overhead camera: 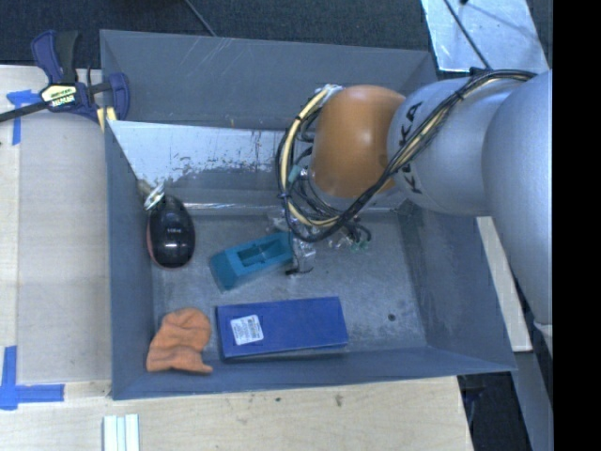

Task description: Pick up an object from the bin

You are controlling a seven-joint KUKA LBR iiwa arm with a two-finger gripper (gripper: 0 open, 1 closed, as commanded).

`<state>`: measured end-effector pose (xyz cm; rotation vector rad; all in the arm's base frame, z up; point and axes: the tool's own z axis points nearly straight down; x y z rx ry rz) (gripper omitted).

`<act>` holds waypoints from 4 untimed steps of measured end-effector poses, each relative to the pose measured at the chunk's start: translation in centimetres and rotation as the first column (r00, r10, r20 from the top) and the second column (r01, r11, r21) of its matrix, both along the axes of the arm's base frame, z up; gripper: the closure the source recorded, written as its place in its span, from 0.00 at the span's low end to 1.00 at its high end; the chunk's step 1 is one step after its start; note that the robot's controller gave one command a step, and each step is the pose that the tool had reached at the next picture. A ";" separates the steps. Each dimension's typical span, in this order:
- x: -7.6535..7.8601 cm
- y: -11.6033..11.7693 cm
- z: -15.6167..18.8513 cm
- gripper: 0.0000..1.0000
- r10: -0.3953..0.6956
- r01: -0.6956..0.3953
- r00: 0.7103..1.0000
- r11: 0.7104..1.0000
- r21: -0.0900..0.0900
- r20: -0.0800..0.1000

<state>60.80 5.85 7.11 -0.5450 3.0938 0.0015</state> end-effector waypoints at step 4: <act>0.0 9.8 3.6 1.00 -0.078 0.078 0.997 0.997 -0.004 0.001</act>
Offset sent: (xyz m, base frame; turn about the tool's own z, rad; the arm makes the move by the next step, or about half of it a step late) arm -0.0094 0.0689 -0.0011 -0.0220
